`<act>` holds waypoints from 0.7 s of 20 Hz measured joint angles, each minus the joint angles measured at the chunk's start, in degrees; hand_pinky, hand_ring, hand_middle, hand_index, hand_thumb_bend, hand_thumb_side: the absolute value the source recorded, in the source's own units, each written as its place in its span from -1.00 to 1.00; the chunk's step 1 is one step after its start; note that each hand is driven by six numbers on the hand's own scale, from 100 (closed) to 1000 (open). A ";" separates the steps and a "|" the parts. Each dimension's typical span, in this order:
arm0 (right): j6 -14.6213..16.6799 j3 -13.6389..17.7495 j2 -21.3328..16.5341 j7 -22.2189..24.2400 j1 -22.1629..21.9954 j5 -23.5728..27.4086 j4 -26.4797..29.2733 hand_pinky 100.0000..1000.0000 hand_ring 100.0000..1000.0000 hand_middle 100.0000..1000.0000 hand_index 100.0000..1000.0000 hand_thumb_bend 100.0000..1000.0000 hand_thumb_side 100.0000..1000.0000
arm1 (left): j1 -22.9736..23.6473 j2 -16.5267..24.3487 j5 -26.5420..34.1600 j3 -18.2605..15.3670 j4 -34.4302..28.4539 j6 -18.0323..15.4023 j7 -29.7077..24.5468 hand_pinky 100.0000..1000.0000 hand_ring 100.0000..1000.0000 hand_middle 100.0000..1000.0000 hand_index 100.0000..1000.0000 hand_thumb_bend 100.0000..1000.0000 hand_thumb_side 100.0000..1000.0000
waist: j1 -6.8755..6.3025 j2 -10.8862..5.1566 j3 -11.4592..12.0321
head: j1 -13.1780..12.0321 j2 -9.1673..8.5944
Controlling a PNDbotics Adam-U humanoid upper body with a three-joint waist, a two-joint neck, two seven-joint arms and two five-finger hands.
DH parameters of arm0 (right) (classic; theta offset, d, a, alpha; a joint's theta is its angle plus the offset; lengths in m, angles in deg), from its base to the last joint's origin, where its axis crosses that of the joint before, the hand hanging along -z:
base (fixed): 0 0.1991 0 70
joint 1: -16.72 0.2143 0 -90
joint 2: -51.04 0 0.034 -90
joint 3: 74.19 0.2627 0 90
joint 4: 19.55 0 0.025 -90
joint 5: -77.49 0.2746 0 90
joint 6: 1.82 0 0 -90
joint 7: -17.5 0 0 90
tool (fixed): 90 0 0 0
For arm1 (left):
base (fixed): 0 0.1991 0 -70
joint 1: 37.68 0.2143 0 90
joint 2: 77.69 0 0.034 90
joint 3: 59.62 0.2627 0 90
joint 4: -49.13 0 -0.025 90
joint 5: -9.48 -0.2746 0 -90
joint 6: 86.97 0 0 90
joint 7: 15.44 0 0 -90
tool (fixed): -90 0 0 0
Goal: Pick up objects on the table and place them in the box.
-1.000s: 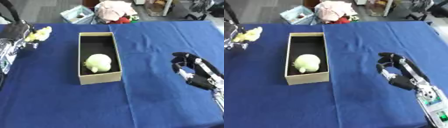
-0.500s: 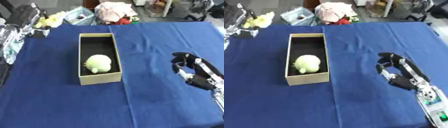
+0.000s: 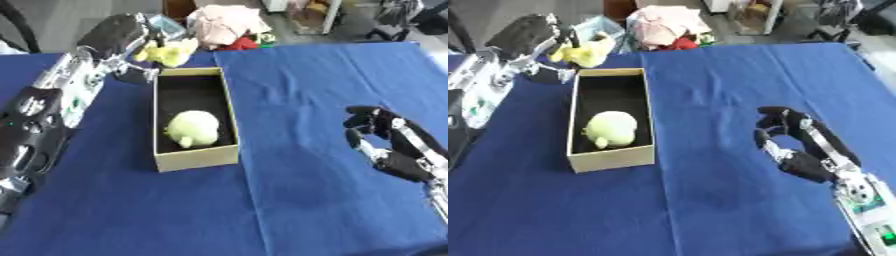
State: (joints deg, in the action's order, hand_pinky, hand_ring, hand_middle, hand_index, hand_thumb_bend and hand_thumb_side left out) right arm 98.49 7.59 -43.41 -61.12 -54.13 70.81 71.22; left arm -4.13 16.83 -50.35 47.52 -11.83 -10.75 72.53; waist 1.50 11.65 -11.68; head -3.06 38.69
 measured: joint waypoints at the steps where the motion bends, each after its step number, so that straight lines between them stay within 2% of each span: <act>1: 0.00 0.00 0.00 0.00 0.00 0.00 0.00 0.39 0.49 0.24 0.70 -0.74 -0.03 | 0.16 -0.41 0.00 0.37 0.00 -0.59 -0.43 -0.06 -0.62 -0.68 -0.39 -0.89 -1.00 | -0.01 0.00 0.00 | 0.00 0.00; 5: 0.00 -0.06 0.01 0.00 0.00 0.00 0.00 0.39 0.49 0.24 0.70 -0.74 -0.03 | 1.20 -1.54 0.05 1.48 0.15 -2.78 -2.08 -0.04 -0.54 -0.62 -0.31 -0.77 -1.00 | 0.00 -0.01 -0.02 | -0.03 0.00; 7: 0.01 -0.11 0.02 0.01 -0.01 0.00 0.00 0.39 0.49 0.24 0.70 -0.74 -0.03 | 1.55 -1.91 0.34 1.72 0.29 -3.51 -2.75 -0.04 -0.54 -0.62 -0.31 -0.77 -1.00 | 0.00 -0.01 -0.02 | -0.05 0.00; 8: 0.01 -0.12 0.02 0.01 -0.01 0.00 0.00 0.39 0.49 0.24 0.70 -0.74 -0.03 | 1.58 -1.94 0.50 1.74 0.44 -3.76 -3.00 0.02 -0.37 -0.43 -0.15 -0.23 -1.00 | 0.00 -0.01 -0.02 | -0.06 0.00; 9: 0.01 -0.12 0.02 0.01 -0.01 0.00 0.00 0.39 0.49 0.24 0.70 -0.74 -0.03 | 1.69 -1.94 0.64 1.76 0.49 -4.04 -3.34 0.04 -0.33 -0.38 -0.10 -0.13 -1.00 | 0.00 -0.01 0.00 | -0.06 0.00; 10: 0.01 -0.12 0.02 0.01 -0.01 0.00 0.00 0.39 0.49 0.24 0.70 -0.74 -0.03 | 1.97 -1.94 0.82 1.87 0.49 -4.38 -3.91 0.04 -0.33 -0.38 -0.10 -0.13 -1.00 | 0.00 -0.02 0.05 | -0.06 0.00; 11: 0.01 -0.12 0.02 0.00 -0.02 0.00 0.00 0.39 0.49 0.24 0.70 -0.74 -0.03 | 2.22 -1.93 1.00 1.99 0.49 -4.68 -4.61 0.08 -0.24 -0.28 0.01 0.22 -1.00 | 0.00 -0.02 0.14 | -0.03 0.00; 12: 0.01 -0.12 0.02 0.00 -0.02 0.00 0.00 0.39 0.49 0.24 0.70 -0.74 -0.03 | 2.38 -1.90 1.26 2.04 0.46 -4.92 -5.43 0.08 -0.24 -0.28 0.01 0.22 -1.00 | 0.02 -0.02 0.26 | 0.00 0.00; 13: 0.01 -0.11 0.02 0.00 -0.03 0.00 0.00 0.39 0.49 0.24 0.70 -0.74 -0.03 | 2.46 -1.83 1.49 2.04 0.33 -5.10 -6.26 0.12 -0.20 -0.22 0.08 0.46 -1.00 | 0.02 -0.02 0.39 | 0.03 0.00; 14: 0.02 -0.11 0.02 0.00 -0.04 0.00 0.00 0.39 0.49 0.24 0.70 -0.75 -0.03 | 2.48 -1.75 1.84 2.03 -0.02 -5.23 -7.06 0.13 -0.18 -0.20 0.10 0.54 -1.00 | 0.02 -0.02 0.46 | 0.08 0.00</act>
State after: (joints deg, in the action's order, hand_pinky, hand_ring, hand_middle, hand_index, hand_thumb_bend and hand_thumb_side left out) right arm 98.51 7.49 -43.38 -61.12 -54.17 70.81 71.22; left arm -1.65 15.08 -48.51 49.54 -11.85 -15.97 65.47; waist 1.52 11.63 -11.22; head -2.98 38.69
